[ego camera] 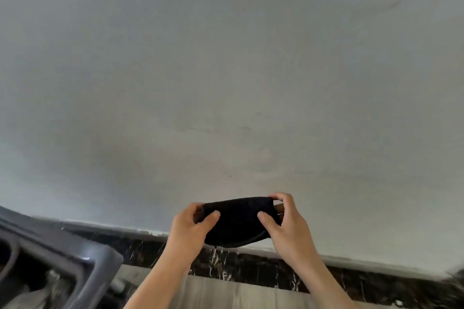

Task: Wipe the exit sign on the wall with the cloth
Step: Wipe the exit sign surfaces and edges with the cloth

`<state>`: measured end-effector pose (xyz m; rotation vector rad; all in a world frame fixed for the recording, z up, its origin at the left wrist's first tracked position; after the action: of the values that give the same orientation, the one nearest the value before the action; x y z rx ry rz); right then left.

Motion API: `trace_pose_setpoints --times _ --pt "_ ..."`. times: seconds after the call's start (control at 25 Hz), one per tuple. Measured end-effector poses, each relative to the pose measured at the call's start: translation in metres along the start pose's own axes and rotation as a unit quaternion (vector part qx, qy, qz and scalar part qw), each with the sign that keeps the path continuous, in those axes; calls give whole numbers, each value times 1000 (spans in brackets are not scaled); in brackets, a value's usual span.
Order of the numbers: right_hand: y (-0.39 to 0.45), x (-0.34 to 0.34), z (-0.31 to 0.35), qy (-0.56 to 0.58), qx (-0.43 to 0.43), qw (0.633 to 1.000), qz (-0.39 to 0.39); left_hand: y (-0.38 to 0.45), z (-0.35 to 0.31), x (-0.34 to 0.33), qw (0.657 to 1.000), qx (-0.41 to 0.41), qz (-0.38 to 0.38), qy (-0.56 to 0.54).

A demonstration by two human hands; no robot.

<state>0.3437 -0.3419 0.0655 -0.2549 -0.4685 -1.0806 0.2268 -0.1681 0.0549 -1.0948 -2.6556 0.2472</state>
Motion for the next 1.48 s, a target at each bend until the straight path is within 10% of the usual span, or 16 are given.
trace_pose_setpoints --times 0.8,1.04,1.48 --pt "100 -77 -179 49 -158 984 63 140 143 -83 997 79 -1 -27" --pt "127 -151 -285 405 -331 846 107 205 246 -108 993 82 1 -79" --pt "174 -234 -410 505 -285 815 2 307 375 -135 998 6 58 -30"
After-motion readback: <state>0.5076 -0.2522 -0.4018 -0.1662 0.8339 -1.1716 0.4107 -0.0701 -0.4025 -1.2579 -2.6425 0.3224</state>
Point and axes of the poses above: each hand's wrist, its own y-axis towards the middle knuckle, its own x-axis out of the back of the hand, z = x × y, the point moved 1 cm from there along y, towards the middle knuckle, and after that the axes turned 3 degrees about -z, right-handed, at the moved point
